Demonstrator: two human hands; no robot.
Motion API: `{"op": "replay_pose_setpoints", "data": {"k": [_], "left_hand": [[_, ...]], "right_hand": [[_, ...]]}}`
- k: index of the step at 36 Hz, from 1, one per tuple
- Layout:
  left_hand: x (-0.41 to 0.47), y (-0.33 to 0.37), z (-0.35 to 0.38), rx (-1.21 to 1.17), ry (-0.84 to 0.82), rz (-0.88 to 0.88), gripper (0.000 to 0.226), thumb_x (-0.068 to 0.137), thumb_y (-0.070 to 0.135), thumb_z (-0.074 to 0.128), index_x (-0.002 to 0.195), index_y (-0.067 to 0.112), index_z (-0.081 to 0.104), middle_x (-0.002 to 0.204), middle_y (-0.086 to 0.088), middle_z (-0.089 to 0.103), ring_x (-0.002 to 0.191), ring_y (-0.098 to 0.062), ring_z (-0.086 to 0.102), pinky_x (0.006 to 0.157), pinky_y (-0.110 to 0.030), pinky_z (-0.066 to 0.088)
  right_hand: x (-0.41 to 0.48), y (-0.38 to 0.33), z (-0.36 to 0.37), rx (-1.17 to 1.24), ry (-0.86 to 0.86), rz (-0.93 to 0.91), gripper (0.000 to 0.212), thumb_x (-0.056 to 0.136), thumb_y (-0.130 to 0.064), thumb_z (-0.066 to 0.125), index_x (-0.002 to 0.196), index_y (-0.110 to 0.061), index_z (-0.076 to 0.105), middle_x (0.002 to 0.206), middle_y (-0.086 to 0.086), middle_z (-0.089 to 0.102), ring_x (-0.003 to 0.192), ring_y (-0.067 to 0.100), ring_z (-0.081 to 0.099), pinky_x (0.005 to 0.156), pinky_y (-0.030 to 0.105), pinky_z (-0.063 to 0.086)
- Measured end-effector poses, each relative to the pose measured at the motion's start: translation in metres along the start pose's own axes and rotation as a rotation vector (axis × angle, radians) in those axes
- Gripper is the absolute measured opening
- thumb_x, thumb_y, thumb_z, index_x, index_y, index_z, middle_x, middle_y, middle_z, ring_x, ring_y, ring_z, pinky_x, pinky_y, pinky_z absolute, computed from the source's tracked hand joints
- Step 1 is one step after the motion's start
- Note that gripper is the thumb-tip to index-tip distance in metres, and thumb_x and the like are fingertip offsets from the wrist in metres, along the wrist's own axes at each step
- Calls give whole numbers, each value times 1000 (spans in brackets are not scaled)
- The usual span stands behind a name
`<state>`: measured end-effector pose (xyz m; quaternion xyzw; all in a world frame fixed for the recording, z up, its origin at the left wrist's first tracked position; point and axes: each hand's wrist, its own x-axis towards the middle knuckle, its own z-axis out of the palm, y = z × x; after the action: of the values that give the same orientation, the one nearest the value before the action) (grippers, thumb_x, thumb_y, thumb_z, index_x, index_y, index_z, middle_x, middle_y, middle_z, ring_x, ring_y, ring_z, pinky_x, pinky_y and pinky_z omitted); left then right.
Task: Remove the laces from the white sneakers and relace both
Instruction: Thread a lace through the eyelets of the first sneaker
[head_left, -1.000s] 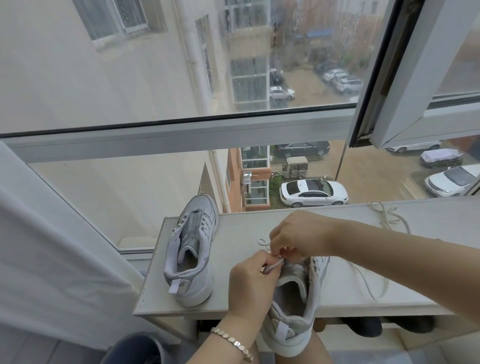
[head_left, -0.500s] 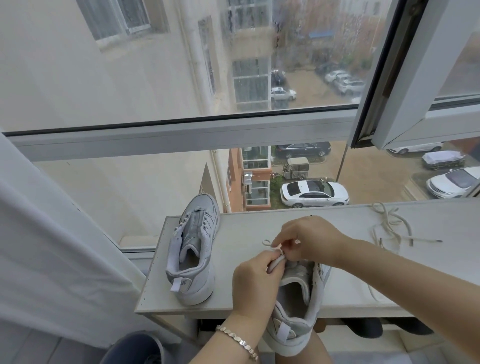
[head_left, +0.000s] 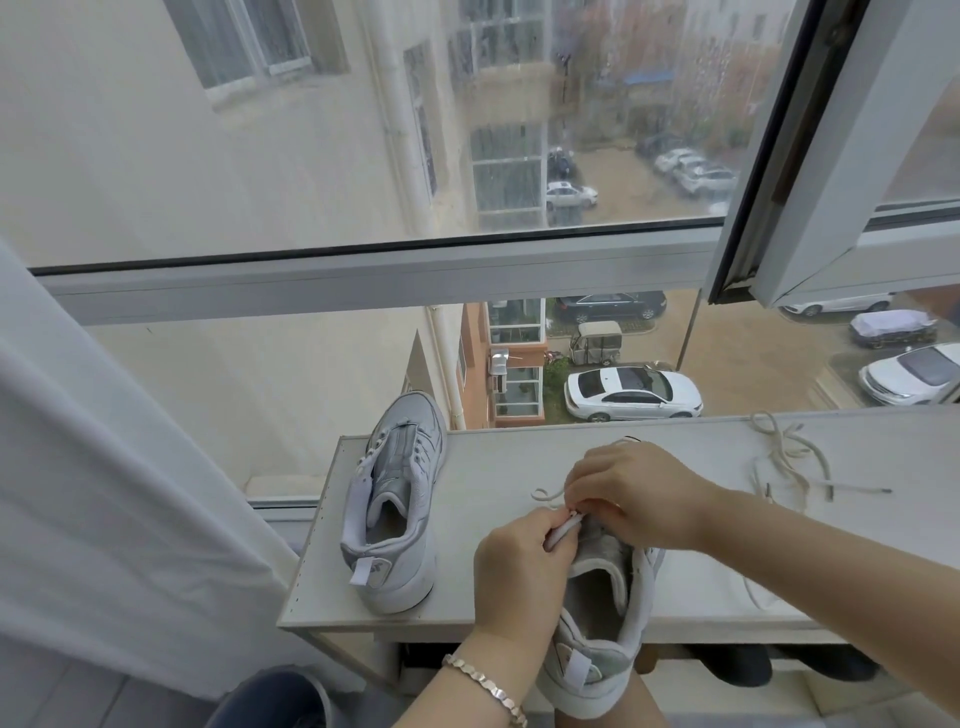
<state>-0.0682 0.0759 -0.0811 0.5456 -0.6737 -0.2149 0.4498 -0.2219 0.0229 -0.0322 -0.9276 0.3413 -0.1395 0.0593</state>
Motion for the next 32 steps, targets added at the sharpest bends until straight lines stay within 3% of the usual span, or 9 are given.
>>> {"op": "replay_pose_setpoints", "data": {"k": [3, 8, 12, 16, 18, 20, 23, 28, 32], "left_hand": [[1, 2, -1, 10, 12, -16, 7, 82, 17, 71, 78, 12, 74, 60, 1, 65, 54, -4, 48, 52, -7, 36], [3, -1, -1, 17, -10, -95, 12, 83, 17, 69, 76, 7, 71, 65, -6, 67, 60, -21, 58, 57, -25, 45], [2, 0, -2, 70, 6, -60, 12, 82, 18, 71, 76, 7, 72, 63, -4, 67, 57, -20, 59, 56, -27, 47], [1, 1, -3, 99, 15, -13, 9, 81, 16, 72, 75, 9, 72, 60, -2, 66, 53, -19, 58, 51, -28, 48], [4, 0, -5, 89, 23, -43, 11, 82, 16, 70, 74, 9, 72, 60, -2, 65, 54, -19, 58, 52, -30, 48], [7, -2, -6, 85, 54, -69, 14, 82, 15, 70, 70, 9, 69, 59, -2, 63, 54, -19, 56, 51, -30, 47], [11, -3, -5, 139, 86, -45, 15, 80, 10, 71, 66, 8, 67, 56, -3, 61, 51, -20, 54, 48, -27, 42], [14, 1, -3, 186, 93, -8, 11, 74, 5, 74, 66, 9, 68, 58, -1, 63, 52, -19, 57, 46, -21, 41], [14, 1, -5, 185, 78, -2, 7, 77, 8, 72, 71, 8, 70, 64, -4, 66, 58, -21, 61, 51, -27, 48]], "right_hand": [[-3, -7, 6, -8, 160, -19, 23, 58, 9, 74, 70, -11, 71, 74, -3, 69, 68, 20, 64, 54, 24, 51], [2, -34, -3, 85, 437, 17, 12, 75, 6, 61, 75, -4, 68, 74, 3, 66, 70, 17, 59, 63, 20, 47], [9, -57, -38, 573, 717, 133, 19, 88, -4, 45, 82, -6, 63, 73, 1, 66, 73, 10, 63, 71, 22, 52], [3, -46, -75, 1072, 936, 273, 32, 89, -9, 46, 73, -26, 68, 60, -6, 60, 52, 12, 56, 53, 21, 49], [-4, -33, -76, 966, 836, 505, 41, 92, -6, 47, 64, -27, 69, 53, -7, 54, 46, 9, 42, 46, 19, 35], [-12, -21, -66, 644, 457, 782, 38, 93, -12, 52, 63, -26, 69, 58, -6, 61, 45, 9, 38, 44, 19, 32], [-21, -20, -42, 268, -68, 899, 17, 90, -36, 56, 93, -24, 68, 90, -4, 69, 66, 4, 52, 55, 13, 38], [-5, -36, -16, 112, -75, 774, 37, 88, -53, 50, 119, -34, 57, 105, -11, 64, 102, 11, 50, 77, 26, 39], [14, -35, 1, -160, -181, 581, 32, 95, -40, 42, 105, -17, 61, 109, 0, 62, 110, 21, 44, 80, 28, 29]]}}
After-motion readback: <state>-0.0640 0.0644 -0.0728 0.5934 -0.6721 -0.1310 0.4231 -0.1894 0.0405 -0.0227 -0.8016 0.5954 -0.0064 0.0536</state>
